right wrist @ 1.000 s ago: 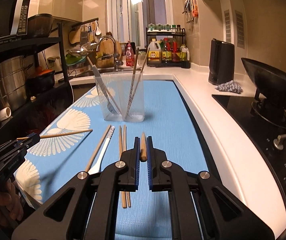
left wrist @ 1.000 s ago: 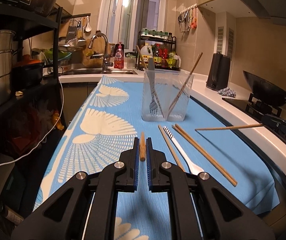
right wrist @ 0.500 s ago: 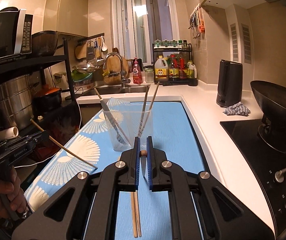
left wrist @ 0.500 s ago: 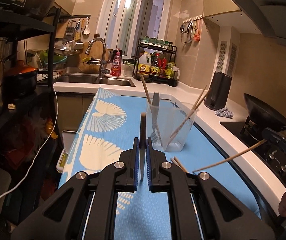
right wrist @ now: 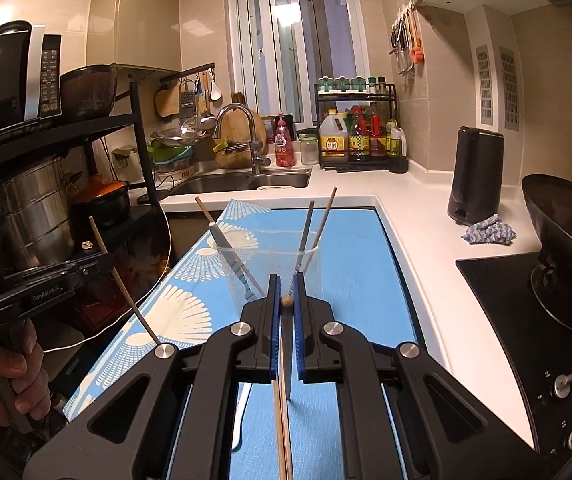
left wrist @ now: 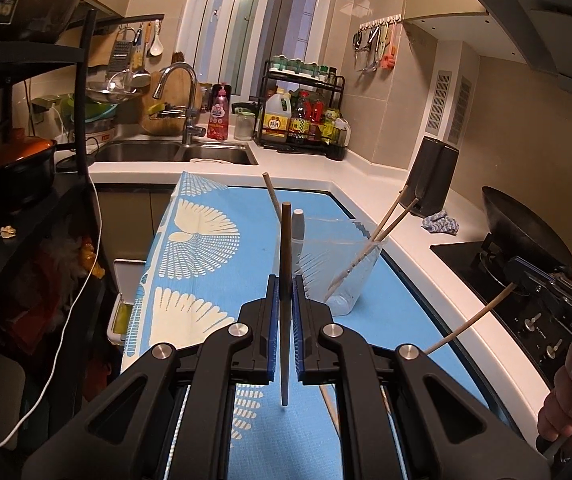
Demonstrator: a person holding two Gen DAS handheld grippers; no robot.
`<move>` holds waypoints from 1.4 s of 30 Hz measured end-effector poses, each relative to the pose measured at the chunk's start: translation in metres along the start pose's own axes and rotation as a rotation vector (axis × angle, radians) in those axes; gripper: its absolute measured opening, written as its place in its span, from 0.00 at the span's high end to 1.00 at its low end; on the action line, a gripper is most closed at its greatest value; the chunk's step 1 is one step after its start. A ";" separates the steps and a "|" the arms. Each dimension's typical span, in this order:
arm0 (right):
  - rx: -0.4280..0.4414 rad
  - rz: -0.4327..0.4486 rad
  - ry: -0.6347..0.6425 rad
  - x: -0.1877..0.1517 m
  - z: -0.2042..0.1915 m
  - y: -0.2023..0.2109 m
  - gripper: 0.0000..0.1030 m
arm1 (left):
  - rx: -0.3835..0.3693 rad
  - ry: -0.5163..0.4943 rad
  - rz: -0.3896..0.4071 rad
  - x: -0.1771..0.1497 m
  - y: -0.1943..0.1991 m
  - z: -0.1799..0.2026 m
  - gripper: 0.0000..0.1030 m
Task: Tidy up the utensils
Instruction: 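Carry the chopstick over the clear container with the left tool while the right tool carries its chopstick, then open the left tool to drop its chopstick in the container while the right tool drops its chopstick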
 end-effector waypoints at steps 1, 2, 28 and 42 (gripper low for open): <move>0.002 -0.001 0.005 0.004 -0.002 -0.002 0.94 | -0.004 0.004 -0.005 0.002 -0.001 0.000 0.94; 0.002 -0.002 0.010 0.007 -0.004 -0.003 0.94 | -0.006 0.008 -0.012 0.004 -0.003 0.000 0.94; 0.053 0.116 0.019 0.172 -0.033 -0.045 0.94 | -0.109 -0.028 0.038 0.175 -0.045 0.035 0.94; -0.008 -0.130 0.010 0.107 -0.001 -0.145 0.93 | -0.037 -0.089 -0.207 0.106 -0.159 0.032 0.94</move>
Point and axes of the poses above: each gripper's, at about its wrist camera, not at the fingertips, and y roughly against the way its jaws point, z to its right, x to its top, the point moved 5 cm from there along -y, roughly the way its jaws point, and after that the axes turned 5 degrees about -y, right-handed, at the moved point
